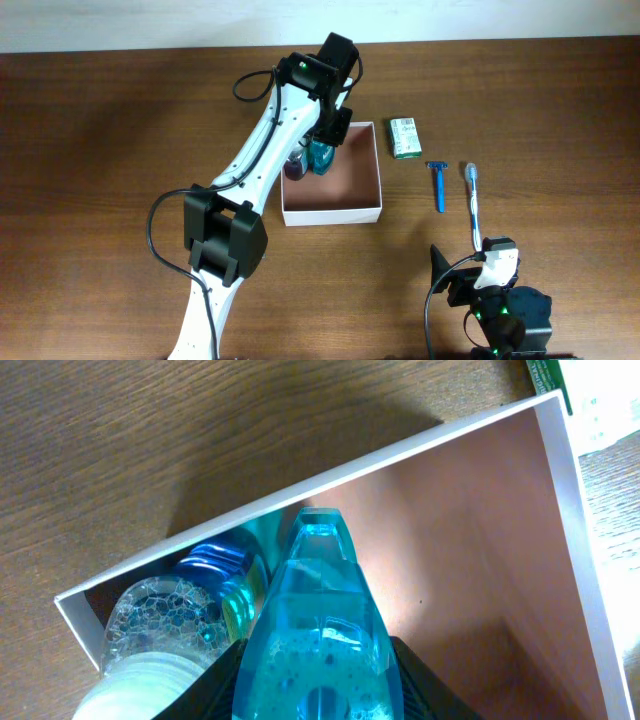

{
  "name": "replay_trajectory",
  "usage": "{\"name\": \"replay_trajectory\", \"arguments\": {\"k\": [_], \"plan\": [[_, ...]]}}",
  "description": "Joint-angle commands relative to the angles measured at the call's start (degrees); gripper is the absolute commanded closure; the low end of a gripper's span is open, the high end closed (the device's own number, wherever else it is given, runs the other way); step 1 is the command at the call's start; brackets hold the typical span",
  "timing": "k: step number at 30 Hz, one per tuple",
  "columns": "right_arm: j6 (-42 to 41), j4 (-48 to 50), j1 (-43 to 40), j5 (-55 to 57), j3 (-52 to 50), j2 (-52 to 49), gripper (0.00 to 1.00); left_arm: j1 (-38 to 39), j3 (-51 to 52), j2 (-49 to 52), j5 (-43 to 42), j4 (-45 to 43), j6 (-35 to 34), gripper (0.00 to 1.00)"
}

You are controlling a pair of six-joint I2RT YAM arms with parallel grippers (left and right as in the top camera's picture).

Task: Pack container
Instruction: 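Lower the mouthwash bottle into the box beside the pump bottle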

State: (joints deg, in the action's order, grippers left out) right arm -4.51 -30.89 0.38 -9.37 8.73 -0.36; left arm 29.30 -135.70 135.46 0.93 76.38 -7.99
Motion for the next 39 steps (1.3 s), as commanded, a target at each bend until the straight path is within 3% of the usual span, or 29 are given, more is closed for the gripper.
{"name": "replay_trajectory", "arguments": {"k": [1, 11, 15, 17, 39], "plan": [[-0.4, -0.3, 0.3, -0.5, -0.3, 0.2, 0.01, 0.2, -0.2, -0.1, 0.8, -0.6, -0.3, 0.76], [-0.4, -0.3, 0.3, -0.5, -0.3, 0.2, 0.01, 0.2, -0.2, -0.1, 0.8, -0.9, -0.3, 0.76], [-0.4, -0.3, 0.3, -0.5, -0.3, 0.2, 0.01, 0.2, -0.2, -0.1, 0.8, -0.9, -0.3, 0.75], [-0.4, -0.3, 0.3, -0.5, -0.3, 0.2, 0.01, 0.2, -0.2, -0.1, 0.8, -0.9, -0.3, 0.67], [-0.4, -0.3, 0.3, -0.5, -0.3, 0.2, 0.01, 0.2, -0.2, -0.1, 0.8, -0.9, -0.3, 0.6]]}}
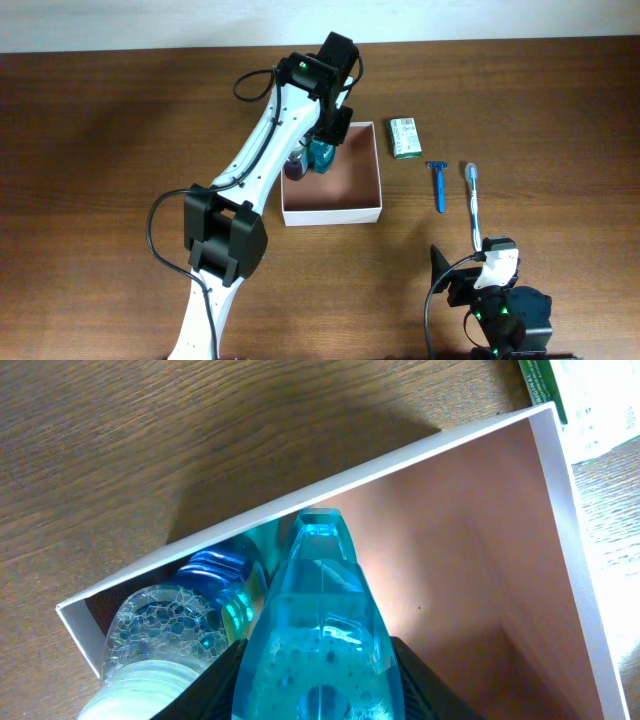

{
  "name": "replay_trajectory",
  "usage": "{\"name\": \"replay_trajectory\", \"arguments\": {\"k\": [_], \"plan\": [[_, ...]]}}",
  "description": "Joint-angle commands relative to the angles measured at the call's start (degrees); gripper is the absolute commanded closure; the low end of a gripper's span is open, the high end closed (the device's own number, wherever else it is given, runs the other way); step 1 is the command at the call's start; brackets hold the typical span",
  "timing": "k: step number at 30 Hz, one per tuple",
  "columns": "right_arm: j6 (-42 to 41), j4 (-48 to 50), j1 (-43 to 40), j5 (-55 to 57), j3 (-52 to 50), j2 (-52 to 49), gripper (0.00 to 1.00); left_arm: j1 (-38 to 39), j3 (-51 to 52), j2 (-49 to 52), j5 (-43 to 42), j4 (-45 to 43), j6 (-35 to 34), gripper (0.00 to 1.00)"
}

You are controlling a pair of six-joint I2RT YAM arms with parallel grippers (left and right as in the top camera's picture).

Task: Pack container
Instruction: 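Lower the mouthwash bottle into the box beside the pump bottle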

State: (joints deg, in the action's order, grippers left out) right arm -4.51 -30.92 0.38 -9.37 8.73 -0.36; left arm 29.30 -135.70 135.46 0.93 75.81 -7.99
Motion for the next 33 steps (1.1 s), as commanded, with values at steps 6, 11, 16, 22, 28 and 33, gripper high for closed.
{"name": "replay_trajectory", "arguments": {"k": [6, 11, 16, 22, 28, 33], "plan": [[-0.4, -0.2, 0.3, -0.5, -0.3, 0.2, 0.01, 0.2, -0.2, -0.1, 0.8, -0.8, -0.2, 0.6], [-0.4, -0.2, 0.3, -0.5, -0.3, 0.2, 0.01, 0.2, -0.2, -0.1, 0.8, -1.0, -0.3, 0.6], [-0.4, -0.2, 0.3, -0.5, -0.3, 0.2, 0.01, 0.2, -0.2, -0.1, 0.8, -1.0, -0.3, 0.6], [-0.4, -0.2, 0.3, -0.5, -0.3, 0.2, 0.01, 0.3, -0.2, -0.1, 0.4, -1.0, -0.2, 0.6], [-0.4, -0.2, 0.3, -0.5, -0.3, 0.2, 0.01, 0.9, -0.2, -0.1, 0.2, -1.6, -0.1, 0.6], [-0.4, -0.2, 0.3, -0.5, -0.3, 0.2, 0.01, 1.5, -0.2, -0.1, 0.2, -1.9, -0.1, 0.61]]}}
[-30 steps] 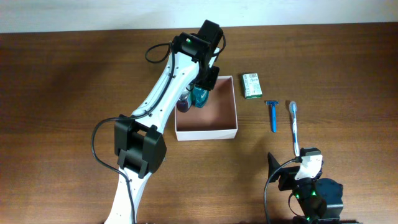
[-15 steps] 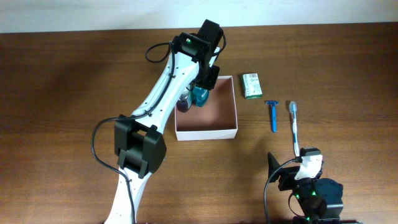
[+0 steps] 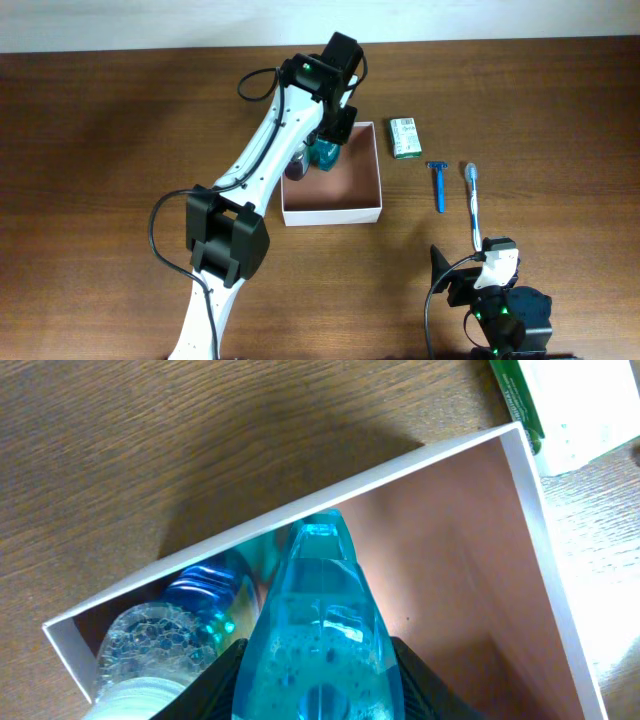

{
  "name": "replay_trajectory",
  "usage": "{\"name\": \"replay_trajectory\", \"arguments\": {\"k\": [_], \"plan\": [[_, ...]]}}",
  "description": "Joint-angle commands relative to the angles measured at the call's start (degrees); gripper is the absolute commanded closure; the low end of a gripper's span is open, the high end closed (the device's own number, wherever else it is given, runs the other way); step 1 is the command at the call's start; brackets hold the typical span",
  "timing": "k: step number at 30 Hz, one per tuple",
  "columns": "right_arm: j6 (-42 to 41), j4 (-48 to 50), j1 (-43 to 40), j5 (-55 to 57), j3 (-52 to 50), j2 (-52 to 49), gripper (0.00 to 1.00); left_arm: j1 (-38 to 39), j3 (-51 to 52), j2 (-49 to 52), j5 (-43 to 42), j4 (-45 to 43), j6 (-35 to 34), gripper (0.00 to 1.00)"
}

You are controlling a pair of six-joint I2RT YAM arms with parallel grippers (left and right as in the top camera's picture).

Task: Pack container
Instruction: 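Lower the mouthwash bottle into the box beside the pump bottle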

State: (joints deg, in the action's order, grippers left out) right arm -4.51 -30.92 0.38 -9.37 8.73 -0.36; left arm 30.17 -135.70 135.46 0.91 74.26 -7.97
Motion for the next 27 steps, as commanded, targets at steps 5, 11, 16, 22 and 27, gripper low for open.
{"name": "replay_trajectory", "arguments": {"k": [5, 11, 16, 22, 27], "plan": [[-0.4, -0.2, 0.3, -0.5, -0.3, 0.2, 0.01, 1.2, -0.2, -0.1, 0.5, -0.5, 0.0, 0.61], [-0.4, -0.2, 0.3, -0.5, -0.3, 0.2, 0.02, 1.2, -0.2, -0.1, 0.4, -1.4, 0.0, 0.61], [-0.4, -0.2, 0.3, -0.5, -0.3, 0.2, 0.02, 1.2, -0.2, -0.1, 0.4, -1.7, 0.0, 0.61], [-0.4, -0.2, 0.3, -0.5, -0.3, 0.2, 0.01, 1.2, -0.2, 0.0, 0.5, -1.7, 0.2, 0.61], [-0.4, -0.2, 0.3, -0.5, -0.3, 0.2, 0.01, 1.2, -0.2, 0.5, 0.4, -1.6, 1.2, 0.61]]}}
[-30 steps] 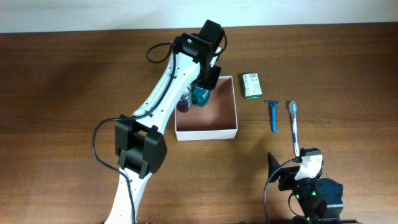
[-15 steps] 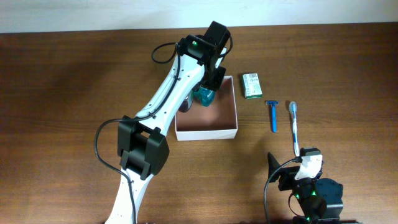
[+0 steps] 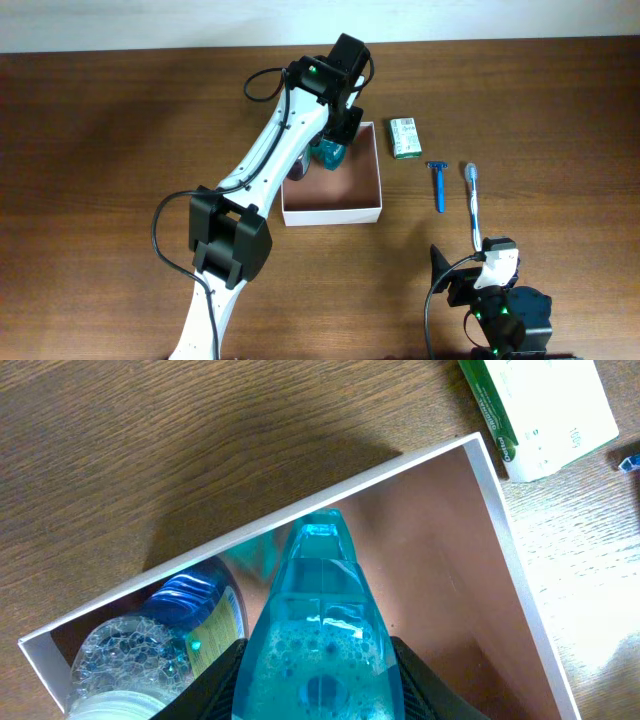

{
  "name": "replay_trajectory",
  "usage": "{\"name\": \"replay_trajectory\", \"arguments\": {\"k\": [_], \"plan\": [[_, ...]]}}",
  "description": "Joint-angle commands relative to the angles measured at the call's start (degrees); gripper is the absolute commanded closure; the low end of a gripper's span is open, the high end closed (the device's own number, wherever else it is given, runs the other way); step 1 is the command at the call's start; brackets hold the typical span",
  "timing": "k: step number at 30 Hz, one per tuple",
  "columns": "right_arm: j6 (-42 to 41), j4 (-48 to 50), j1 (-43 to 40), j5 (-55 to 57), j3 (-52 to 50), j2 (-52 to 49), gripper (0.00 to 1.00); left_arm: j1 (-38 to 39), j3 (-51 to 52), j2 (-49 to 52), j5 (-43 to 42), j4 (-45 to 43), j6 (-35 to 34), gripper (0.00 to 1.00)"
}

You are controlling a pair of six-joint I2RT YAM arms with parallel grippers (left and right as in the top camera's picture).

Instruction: Pack container

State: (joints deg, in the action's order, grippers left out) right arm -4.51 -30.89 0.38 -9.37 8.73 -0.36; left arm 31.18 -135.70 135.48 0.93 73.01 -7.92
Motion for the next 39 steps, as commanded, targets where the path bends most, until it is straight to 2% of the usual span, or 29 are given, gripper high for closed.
{"name": "replay_trajectory", "arguments": {"k": [1, 21, 23, 27, 29, 39], "plan": [[-0.4, -0.3, 0.3, -0.5, -0.3, 0.2, 0.01, 0.2, -0.2, 0.6, 0.4, -0.3, 1.1, 0.61], [-0.4, -0.3, 0.3, -0.5, -0.3, 0.2, 0.01, 0.2, -0.2, 3.1, 0.4, -0.6, 1.2, 0.61], [-0.4, -0.3, 0.3, -0.5, -0.3, 0.2, 0.01, 0.2, -0.2, 3.1, 0.4, -0.6, 1.2, 0.56], [-0.4, -0.3, 0.3, -0.5, -0.3, 0.2, 0.01, 0.2, -0.2, 3.1, 0.4, -0.6, 1.2, 0.54], [-0.4, -0.3, 0.3, -0.5, -0.3, 0.2, 0.01, 0.2, -0.4, 3.1, 0.4, -0.6, 1.2, 0.5], [-0.4, -0.3, 0.3, -0.5, -0.3, 0.2, 0.01, 0.2, -4.8, 3.1, 0.4, -0.1, 1.6, 0.5]]}}
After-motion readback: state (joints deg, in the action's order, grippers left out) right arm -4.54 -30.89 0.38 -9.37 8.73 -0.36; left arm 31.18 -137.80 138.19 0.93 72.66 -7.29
